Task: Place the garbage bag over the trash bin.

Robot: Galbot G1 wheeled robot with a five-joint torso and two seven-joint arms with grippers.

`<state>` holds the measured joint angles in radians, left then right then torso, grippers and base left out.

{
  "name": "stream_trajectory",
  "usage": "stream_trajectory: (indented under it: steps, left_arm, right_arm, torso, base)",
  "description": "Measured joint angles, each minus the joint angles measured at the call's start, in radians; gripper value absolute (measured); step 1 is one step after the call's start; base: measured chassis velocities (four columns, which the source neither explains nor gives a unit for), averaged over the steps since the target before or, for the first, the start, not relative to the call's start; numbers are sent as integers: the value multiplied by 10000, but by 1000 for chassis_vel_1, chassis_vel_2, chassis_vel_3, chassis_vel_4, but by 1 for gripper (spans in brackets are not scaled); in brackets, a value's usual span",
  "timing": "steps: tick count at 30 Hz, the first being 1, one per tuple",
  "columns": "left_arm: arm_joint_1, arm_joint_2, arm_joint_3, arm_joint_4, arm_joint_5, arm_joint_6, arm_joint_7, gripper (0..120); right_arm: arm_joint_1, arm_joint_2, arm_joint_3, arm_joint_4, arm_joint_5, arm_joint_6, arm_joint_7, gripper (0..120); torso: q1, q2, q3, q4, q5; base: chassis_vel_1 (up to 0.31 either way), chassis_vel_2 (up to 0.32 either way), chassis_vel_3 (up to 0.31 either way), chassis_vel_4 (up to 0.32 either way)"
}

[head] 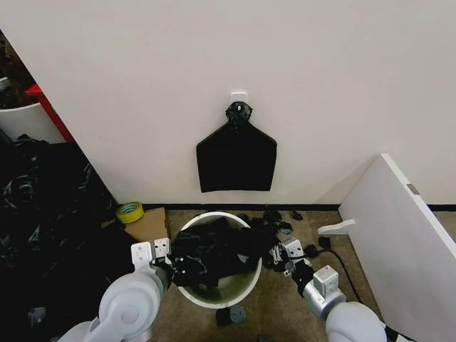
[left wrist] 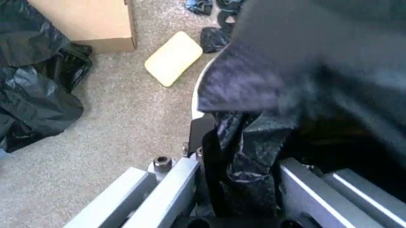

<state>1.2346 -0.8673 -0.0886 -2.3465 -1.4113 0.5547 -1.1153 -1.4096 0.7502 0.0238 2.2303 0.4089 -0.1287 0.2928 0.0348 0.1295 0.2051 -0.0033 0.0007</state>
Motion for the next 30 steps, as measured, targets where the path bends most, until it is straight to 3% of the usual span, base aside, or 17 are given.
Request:
stream_trajectory:
  steps: [3,7,8,11,13,14,19,22,24,28,30]
  left_arm:
    - [-42,15,0,-19,2,26,27,0]
    - [-381,64,-26,135,0,61,109,0]
    - [-381,64,-26,135,0,61,109,0]
    - [-582,91,-21,253,-78,102,150,0]
    - [-769,110,28,382,-229,153,179,0]
    - [-769,110,28,382,-229,153,179,0]
    - [-1242,113,254,812,-493,246,389,0]
    - [-1409,102,330,967,-534,278,485,0]
    - [-1638,74,415,1206,-554,295,608,0]
    - [-2042,-5,548,1631,-567,302,807,0]
    - [-2113,-13,559,1693,-567,302,849,0]
  right_arm:
    - [-231,-87,181,-20,-730,644,-534,15]
    - [-472,-405,1116,-440,-2831,2360,-2169,34]
    - [-472,-405,1116,-440,-2831,2360,-2169,34]
    - [-119,-541,1541,-918,-4650,3364,-3081,48]
    - [145,-553,1632,-1133,-5751,3702,-3283,56]
    - [145,-553,1632,-1133,-5751,3702,-3283,56]
    - [987,-572,1392,-1443,-7226,4033,-3546,78]
    - [1266,-654,1211,-1501,-7048,4079,-3665,84]
    - [1721,-805,1033,-1644,-6157,4391,-4298,94]
    - [2930,-983,1011,-2123,-3247,5750,-7492,100]
    - [3214,-993,1040,-2241,-2588,5893,-8281,100]
  torso:
    - [0,0,0,0,0]
    - [0,0,0,-1,0]
    - [0,0,0,-1,0]
    - [0,0,0,3,1]
    - [0,0,1,2,1]
    - [0,0,1,2,1]
    - [0,0,1,0,1]
    - [0,0,1,1,1]
    - [1,0,1,-1,1]
    - [1,0,2,1,0]
    - [1,0,2,1,-1]
  base:
    - [0,0,0,0]
    - [0,0,0,0]
    - [0,0,0,0]
    - [0,0,0,0]
    - [0,0,0,0]
    - [0,0,0,0]
    - [0,0,0,0]
    - [0,0,0,0]
    - [0,0,0,0]
    - [0,0,0,0]
    - [0,0,0,0]
